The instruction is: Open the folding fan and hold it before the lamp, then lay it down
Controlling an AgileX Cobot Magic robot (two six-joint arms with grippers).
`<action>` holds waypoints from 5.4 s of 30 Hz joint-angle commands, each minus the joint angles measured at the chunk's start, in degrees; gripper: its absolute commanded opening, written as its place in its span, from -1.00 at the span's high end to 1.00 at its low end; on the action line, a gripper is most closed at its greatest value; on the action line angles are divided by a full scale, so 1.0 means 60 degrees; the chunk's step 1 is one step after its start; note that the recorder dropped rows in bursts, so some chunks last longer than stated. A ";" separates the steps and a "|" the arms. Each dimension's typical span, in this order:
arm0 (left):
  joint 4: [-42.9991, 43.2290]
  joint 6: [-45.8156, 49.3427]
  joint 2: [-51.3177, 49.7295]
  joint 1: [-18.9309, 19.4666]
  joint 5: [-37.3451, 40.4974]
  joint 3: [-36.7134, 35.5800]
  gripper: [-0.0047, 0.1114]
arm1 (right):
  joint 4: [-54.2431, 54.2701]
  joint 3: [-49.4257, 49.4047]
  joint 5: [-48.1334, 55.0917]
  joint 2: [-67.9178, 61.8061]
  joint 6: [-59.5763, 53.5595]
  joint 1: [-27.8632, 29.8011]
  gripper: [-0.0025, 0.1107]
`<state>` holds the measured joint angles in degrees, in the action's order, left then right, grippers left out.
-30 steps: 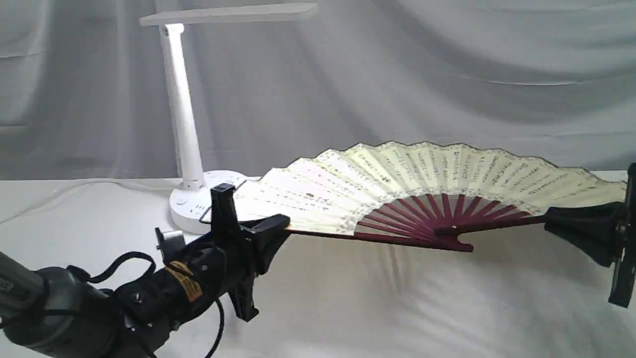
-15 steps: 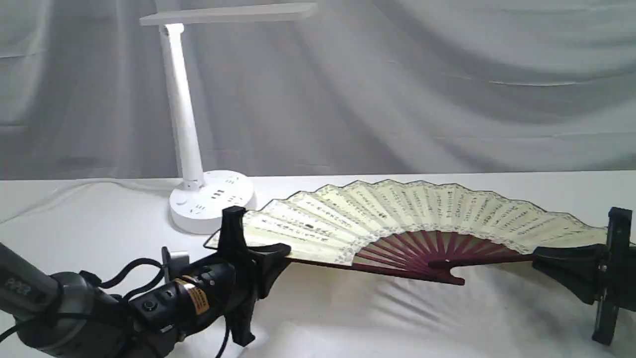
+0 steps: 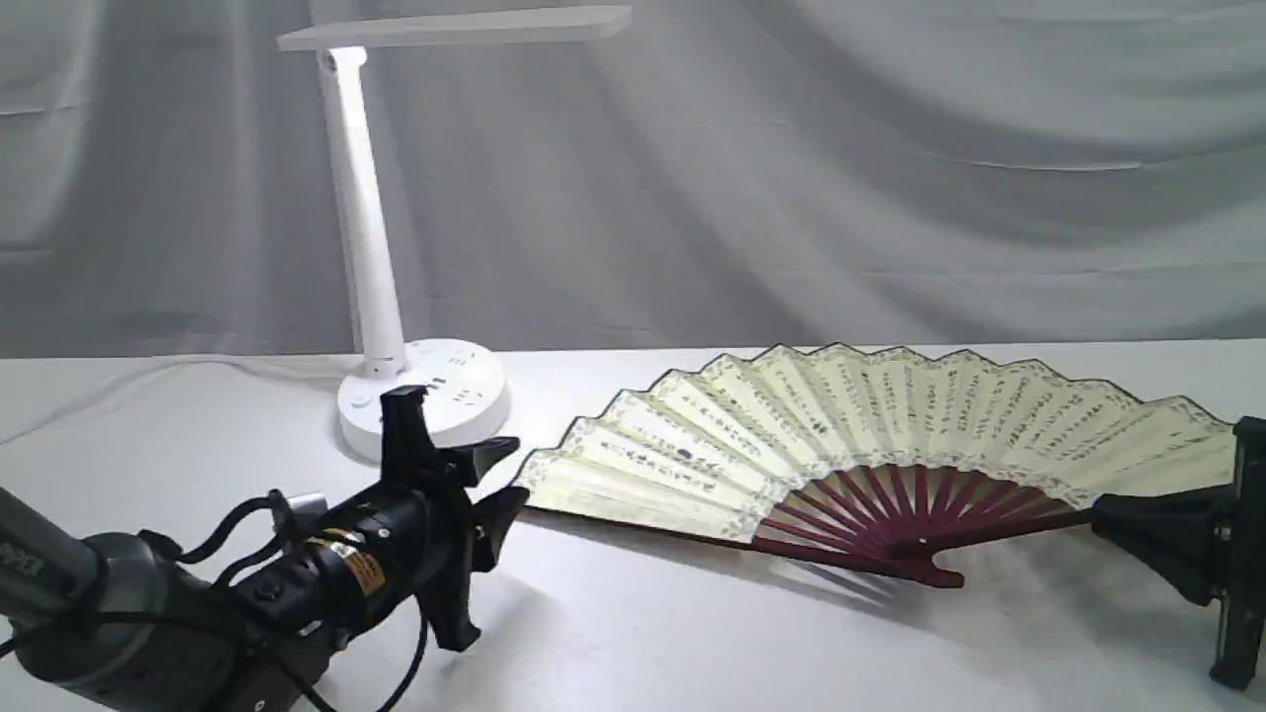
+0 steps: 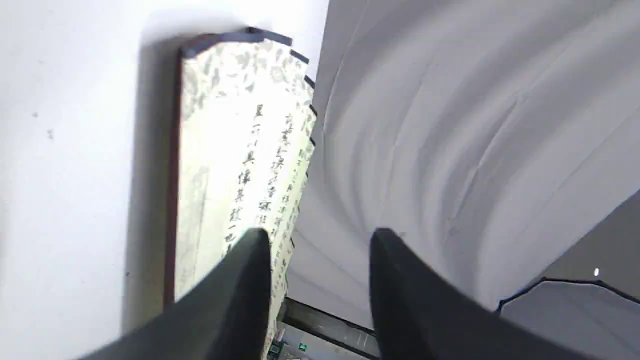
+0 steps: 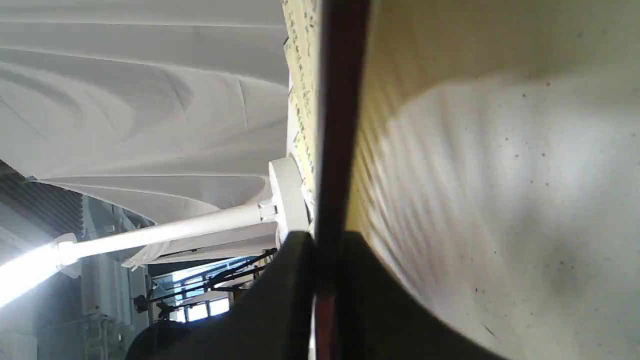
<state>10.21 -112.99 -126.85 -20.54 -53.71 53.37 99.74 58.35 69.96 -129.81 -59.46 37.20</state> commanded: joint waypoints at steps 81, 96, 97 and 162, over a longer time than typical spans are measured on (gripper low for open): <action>0.1646 1.0608 0.5775 0.1789 1.3531 0.0916 0.92 | -1.4007 0.1300 -0.4426 0.4895 0.7495 -0.3761 0.60; -0.1885 1.8362 0.6265 0.3317 1.6258 0.0938 0.92 | -1.4365 0.1300 -0.3343 0.4913 0.7495 -0.3734 0.63; -0.1885 1.8384 0.6265 0.3266 1.6224 0.0938 0.92 | -1.4426 0.1300 -0.3220 0.4913 0.7495 -0.3734 0.64; -0.1600 1.9353 1.5280 0.3207 1.6024 0.0151 0.92 | -1.7104 -0.0965 -0.4563 1.4085 0.9339 -0.4026 0.96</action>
<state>0.35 2.60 -37.61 -1.01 42.55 54.70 -2.64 53.47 42.34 -47.76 -3.12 13.09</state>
